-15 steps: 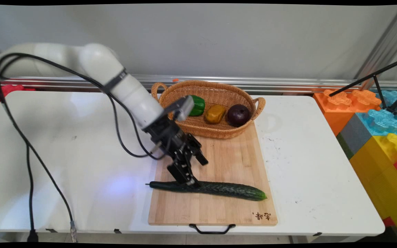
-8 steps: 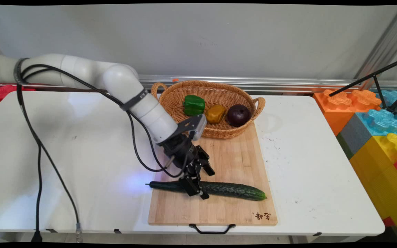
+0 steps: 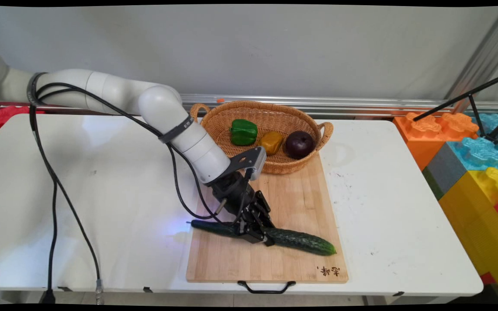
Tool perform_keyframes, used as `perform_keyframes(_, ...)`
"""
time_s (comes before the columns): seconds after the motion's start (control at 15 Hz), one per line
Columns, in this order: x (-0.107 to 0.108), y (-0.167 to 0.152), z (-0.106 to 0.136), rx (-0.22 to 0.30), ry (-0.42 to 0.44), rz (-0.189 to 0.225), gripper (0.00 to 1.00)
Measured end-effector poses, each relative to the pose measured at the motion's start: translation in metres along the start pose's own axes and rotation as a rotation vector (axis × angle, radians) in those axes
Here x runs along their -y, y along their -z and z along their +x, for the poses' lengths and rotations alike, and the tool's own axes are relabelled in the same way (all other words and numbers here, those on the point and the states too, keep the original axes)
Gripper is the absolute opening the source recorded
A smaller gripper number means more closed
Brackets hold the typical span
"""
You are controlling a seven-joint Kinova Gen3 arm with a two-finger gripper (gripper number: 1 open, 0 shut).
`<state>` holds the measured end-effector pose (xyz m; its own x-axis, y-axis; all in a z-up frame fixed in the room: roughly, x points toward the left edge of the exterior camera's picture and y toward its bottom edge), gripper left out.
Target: Place the picked object in the vegetable basket
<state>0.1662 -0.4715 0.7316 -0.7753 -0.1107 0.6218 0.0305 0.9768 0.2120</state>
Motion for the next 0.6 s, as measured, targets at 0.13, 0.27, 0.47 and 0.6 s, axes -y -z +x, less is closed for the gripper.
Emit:
perform_keyframes(0.13, 0.0, 0.004, 0.0, 0.005, 0.004, 0.001, 0.0)
perform_keyframes(0.27, -0.002, 0.011, 0.002, 0.009, 0.006, 0.001, 0.0)
perform_keyframes(0.47, -0.002, 0.028, 0.011, -0.008, 0.02, 0.019, 0.0)
perform_keyframes(0.6, -0.002, 0.048, 0.022, -0.032, 0.034, 0.038, 0.0)
